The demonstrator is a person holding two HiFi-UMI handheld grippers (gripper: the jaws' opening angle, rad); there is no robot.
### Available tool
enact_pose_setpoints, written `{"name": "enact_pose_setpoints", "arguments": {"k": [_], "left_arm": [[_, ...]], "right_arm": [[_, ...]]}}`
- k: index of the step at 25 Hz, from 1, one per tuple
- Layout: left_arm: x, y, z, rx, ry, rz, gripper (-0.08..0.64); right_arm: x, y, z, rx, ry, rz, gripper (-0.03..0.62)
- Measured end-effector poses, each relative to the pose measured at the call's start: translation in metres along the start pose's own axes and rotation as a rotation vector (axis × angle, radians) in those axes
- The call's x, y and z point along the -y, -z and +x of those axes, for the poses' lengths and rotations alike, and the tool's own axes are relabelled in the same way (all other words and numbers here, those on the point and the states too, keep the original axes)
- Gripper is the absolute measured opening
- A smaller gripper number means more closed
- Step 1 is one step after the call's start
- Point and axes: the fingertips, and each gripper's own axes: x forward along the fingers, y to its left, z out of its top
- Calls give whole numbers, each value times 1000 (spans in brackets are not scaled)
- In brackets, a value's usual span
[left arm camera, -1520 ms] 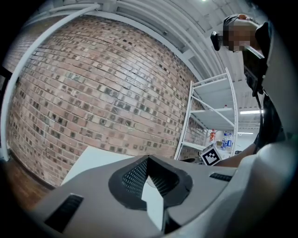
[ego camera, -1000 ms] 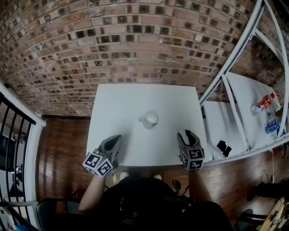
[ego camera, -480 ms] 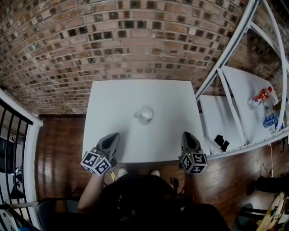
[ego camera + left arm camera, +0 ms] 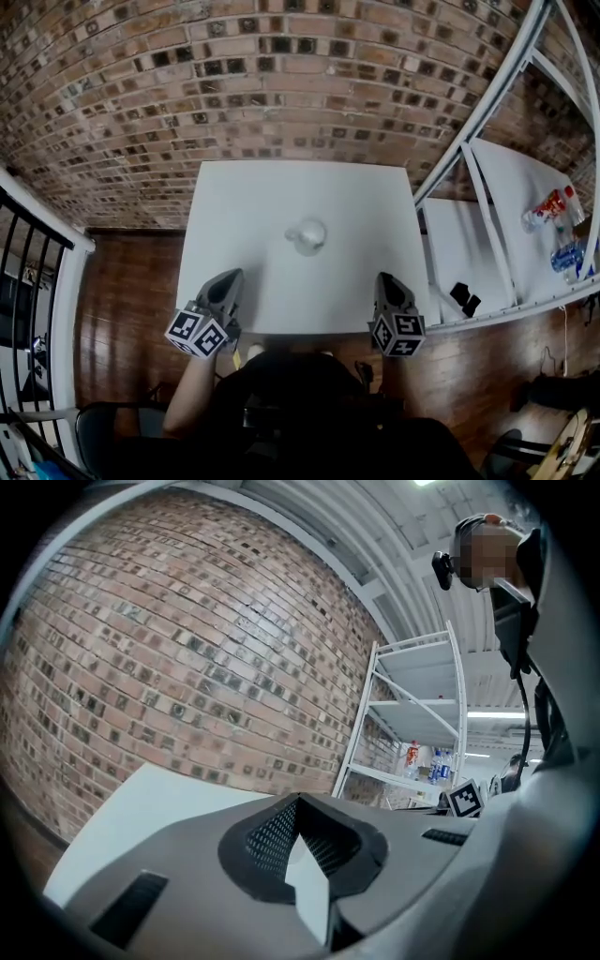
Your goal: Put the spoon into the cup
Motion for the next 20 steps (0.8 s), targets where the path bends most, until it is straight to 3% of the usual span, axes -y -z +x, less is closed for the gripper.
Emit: {"name": "enact_pose_setpoints", "arguments": {"k": [20], "left_arm": [[-2,13,-17,-21,-44,-7,5]], "right_arm": [[-4,11,4,-32,-45,-13,2]]}}
